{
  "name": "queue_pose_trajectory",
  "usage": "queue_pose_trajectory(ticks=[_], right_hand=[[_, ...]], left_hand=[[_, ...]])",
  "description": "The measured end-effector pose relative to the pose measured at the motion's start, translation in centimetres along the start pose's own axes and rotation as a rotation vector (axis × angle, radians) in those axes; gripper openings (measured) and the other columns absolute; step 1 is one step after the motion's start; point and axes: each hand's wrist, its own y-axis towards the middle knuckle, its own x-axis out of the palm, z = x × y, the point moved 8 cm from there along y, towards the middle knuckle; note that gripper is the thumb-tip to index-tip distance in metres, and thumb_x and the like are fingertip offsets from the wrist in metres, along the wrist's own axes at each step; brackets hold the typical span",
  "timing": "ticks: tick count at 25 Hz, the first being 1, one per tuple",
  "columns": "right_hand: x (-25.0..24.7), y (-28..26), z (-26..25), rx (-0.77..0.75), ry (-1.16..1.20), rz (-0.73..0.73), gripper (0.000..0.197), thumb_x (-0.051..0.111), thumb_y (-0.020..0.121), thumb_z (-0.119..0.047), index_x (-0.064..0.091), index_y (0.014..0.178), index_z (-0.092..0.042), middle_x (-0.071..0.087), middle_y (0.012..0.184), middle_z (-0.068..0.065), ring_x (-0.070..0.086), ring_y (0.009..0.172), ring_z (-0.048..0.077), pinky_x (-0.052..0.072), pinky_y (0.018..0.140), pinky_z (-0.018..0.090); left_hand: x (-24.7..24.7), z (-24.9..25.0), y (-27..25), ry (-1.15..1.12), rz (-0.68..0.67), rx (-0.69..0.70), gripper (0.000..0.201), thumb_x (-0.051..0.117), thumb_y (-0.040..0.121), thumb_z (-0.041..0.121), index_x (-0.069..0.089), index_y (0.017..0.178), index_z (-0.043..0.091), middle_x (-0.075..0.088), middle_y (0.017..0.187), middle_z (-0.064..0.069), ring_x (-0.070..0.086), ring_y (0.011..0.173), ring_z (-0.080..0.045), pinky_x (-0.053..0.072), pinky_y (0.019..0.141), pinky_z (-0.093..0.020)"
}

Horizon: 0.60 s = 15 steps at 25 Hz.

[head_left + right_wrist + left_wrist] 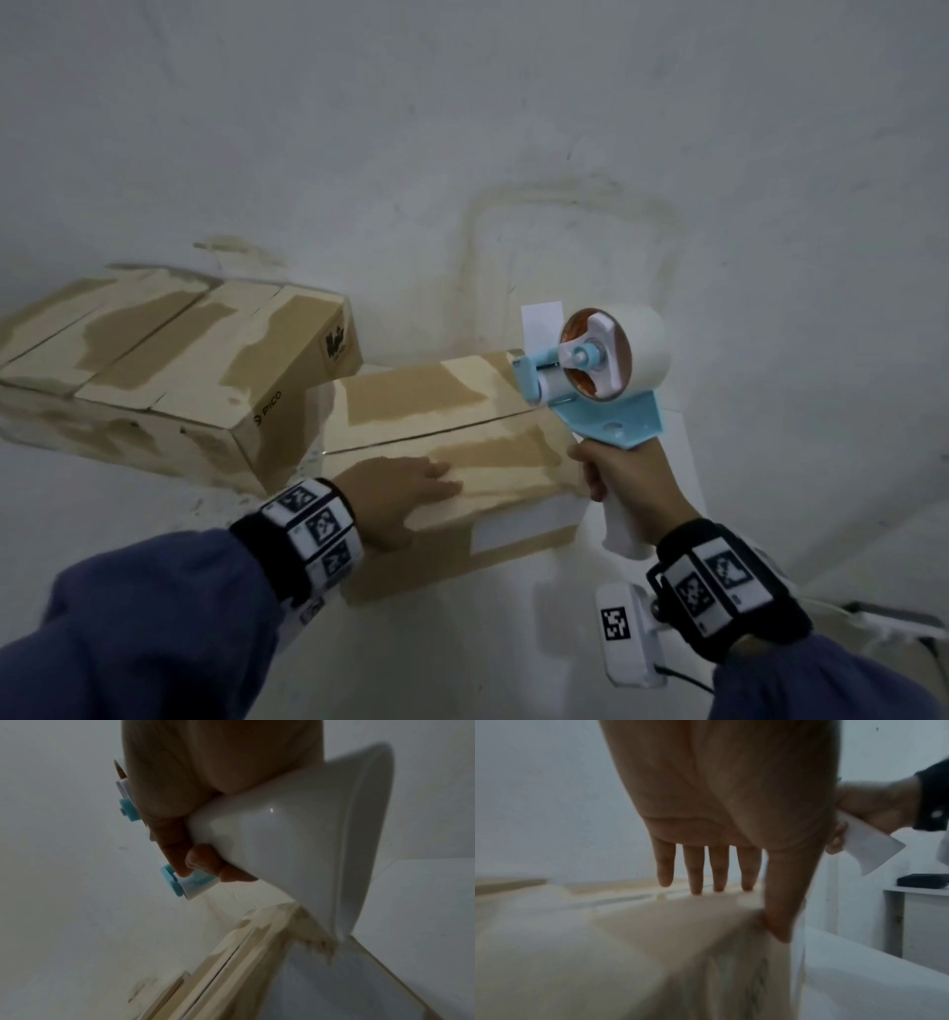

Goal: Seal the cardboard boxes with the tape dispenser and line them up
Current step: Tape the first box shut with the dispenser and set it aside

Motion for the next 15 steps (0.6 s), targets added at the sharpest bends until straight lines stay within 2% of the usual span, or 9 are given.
queue_pose_trajectory(ticks=[2,3,5,6,8,10,12,15], right_hand=[[0.0,0.5,0.0,0.016,0.017,0.006,0.023,0.062,0.074,0.009,0.050,0.061,-0.007,0.045,0.046,0.006,0.039,0.040,0.017,0.032,0.039,0.025],[0.1,0.8,-0.1,0.016,0.021,0.010,0.024,0.062,0.074,0.008,0.050,0.061,-0.007,0.045,0.046,0.006,0.039,0.041,0.017,0.032,0.040,0.026],[0.3,1.2,-0.3,0.009,0.019,0.024,0.023,0.063,0.074,0.007,0.051,0.061,-0.008,0.046,0.046,0.004,0.040,0.042,0.017,0.033,0.042,0.026],[0.4,1.4,-0.5,0.003,0.015,0.034,0.021,0.063,0.074,0.007,0.052,0.062,-0.007,0.047,0.046,0.004,0.041,0.042,0.017,0.034,0.042,0.026],[0.4,2.0,-0.7,-0.006,-0.006,0.057,0.020,0.064,0.074,0.005,0.052,0.064,-0.007,0.048,0.048,0.005,0.042,0.042,0.016,0.036,0.041,0.025],[0.3,2.5,-0.8,-0.015,-0.028,0.087,0.018,0.065,0.073,0.004,0.054,0.064,-0.006,0.050,0.049,0.006,0.043,0.043,0.016,0.037,0.041,0.024],[-0.2,3.0,-0.7,-0.019,-0.033,0.127,0.016,0.066,0.073,0.003,0.055,0.065,-0.006,0.052,0.051,0.006,0.045,0.044,0.016,0.039,0.042,0.023],[-0.8,3.3,-0.2,-0.014,-0.010,0.172,0.015,0.067,0.074,0.004,0.057,0.067,-0.005,0.054,0.051,0.005,0.047,0.045,0.015,0.040,0.044,0.025]], left_hand=[[-3.0,-0.5,0.3,-0.066,0.043,-0.002,0.049,0.054,0.090,0.040,0.048,0.137,0.027,0.040,0.148,0.005,0.041,0.132,-0.017,0.035,0.105,-0.030],[-4.8,-0.9,1.3,-0.183,0.108,-0.027,0.042,0.050,0.092,0.042,0.058,0.128,0.023,0.054,0.137,0.003,0.051,0.122,-0.017,0.040,0.097,-0.028],[-8.0,-1.8,3.9,-0.617,0.284,-0.104,0.048,0.040,0.096,0.047,0.063,0.119,0.012,0.065,0.120,-0.003,0.061,0.102,-0.020,0.044,0.081,-0.026],[-8.9,-2.0,5.5,-0.915,0.311,-0.138,0.056,0.035,0.096,0.052,0.060,0.120,0.008,0.065,0.117,-0.005,0.063,0.097,-0.020,0.047,0.079,-0.027],[-9.6,-1.0,8.5,-1.452,0.198,-0.137,0.079,0.026,0.089,0.068,0.053,0.125,0.003,0.063,0.116,-0.011,0.064,0.097,-0.024,0.049,0.083,-0.032],[-10.5,0.8,10.2,-1.770,0.045,-0.088,0.096,0.021,0.081,0.079,0.053,0.125,-0.001,0.062,0.119,-0.019,0.062,0.102,-0.030,0.048,0.085,-0.033],[-11.4,1.3,11.3,-1.910,0.013,-0.067,0.093,0.030,0.080,0.077,0.055,0.122,-0.002,0.063,0.119,-0.021,0.063,0.103,-0.031,0.048,0.088,-0.033],[-11.2,1.2,12.9,-1.973,-0.027,-0.055,0.081,0.044,0.080,0.069,0.060,0.116,-0.002,0.069,0.110,-0.018,0.066,0.101,-0.028,0.048,0.091,-0.033]])
